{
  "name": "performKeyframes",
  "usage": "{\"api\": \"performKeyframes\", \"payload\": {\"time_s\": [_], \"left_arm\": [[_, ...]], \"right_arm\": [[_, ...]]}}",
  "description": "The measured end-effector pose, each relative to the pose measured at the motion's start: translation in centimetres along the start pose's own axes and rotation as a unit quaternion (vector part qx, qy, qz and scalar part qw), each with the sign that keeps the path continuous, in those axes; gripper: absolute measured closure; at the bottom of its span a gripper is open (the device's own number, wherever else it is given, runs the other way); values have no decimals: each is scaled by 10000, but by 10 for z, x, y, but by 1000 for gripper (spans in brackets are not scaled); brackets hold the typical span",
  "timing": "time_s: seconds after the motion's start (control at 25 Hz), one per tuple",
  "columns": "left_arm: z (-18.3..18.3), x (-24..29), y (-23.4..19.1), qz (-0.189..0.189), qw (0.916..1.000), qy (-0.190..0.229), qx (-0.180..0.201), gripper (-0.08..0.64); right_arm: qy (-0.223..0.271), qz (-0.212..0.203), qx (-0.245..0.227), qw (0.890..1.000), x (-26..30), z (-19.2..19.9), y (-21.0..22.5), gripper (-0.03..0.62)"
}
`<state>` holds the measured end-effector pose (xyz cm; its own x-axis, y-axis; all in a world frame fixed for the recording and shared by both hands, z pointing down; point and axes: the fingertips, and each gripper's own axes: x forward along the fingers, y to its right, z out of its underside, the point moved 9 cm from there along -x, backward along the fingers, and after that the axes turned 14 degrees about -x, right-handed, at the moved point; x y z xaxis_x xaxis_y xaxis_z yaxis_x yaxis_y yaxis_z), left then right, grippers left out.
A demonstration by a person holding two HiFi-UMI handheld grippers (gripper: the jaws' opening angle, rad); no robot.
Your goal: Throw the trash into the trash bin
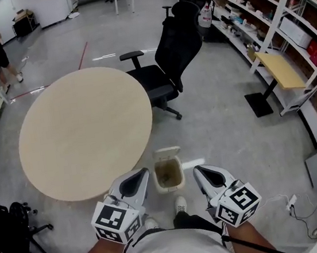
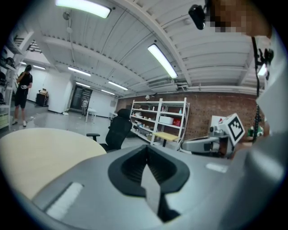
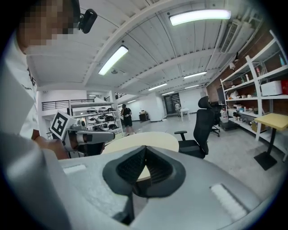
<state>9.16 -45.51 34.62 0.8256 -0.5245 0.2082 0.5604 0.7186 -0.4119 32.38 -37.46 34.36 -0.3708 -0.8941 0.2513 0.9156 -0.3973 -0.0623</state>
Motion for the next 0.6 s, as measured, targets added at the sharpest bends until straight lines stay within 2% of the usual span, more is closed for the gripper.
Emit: {"api": "performKeyframes", "payload": {"time_s": [0.32, 0.6], "left_arm": [[4, 3, 13, 66, 9999, -91, 94, 552], [2, 14, 30, -177, 9997, 133, 86, 552]], "right_arm": [[52, 175, -17, 9998, -21, 5, -7, 591], [208, -26, -231, 9995, -26, -6, 19, 591]]}}
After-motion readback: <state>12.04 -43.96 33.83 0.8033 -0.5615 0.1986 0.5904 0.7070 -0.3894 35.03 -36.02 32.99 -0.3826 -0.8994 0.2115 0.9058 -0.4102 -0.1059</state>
